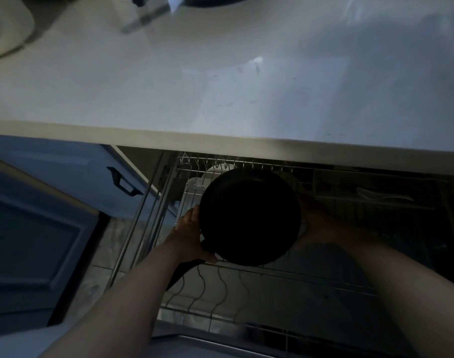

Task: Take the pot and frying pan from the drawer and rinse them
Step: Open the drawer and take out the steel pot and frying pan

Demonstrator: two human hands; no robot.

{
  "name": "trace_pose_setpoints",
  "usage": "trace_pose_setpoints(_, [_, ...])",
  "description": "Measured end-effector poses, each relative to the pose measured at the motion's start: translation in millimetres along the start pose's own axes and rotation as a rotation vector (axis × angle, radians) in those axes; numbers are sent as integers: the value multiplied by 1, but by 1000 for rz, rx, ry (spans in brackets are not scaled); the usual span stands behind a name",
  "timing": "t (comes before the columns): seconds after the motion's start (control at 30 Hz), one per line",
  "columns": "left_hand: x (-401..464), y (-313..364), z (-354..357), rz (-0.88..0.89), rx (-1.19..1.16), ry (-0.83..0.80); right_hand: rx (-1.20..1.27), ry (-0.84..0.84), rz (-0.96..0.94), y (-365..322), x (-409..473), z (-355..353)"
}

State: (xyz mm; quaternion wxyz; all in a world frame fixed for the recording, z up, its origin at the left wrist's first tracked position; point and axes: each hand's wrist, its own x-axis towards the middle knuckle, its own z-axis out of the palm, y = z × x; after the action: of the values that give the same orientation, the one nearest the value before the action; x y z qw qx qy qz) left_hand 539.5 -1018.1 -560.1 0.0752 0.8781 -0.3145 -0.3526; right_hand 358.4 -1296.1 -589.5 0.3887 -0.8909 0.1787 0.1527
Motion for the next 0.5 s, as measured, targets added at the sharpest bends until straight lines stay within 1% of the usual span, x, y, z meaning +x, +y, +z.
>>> trace_pose_setpoints(0.1, [1, 4, 5, 12, -85, 12, 5, 6, -9, 8, 3, 4])
trace_pose_setpoints(0.2, [2, 10, 9, -4, -107, 21, -5, 1, -12, 1, 0, 6])
trace_pose_setpoints(0.3, [1, 11, 10, -19, -162, 36, 55, 14, -17, 3, 2, 9])
trace_pose_setpoints(0.5, [-2, 10, 9, 39, -247, 59, 131, 50, -23, 6, -8, 15])
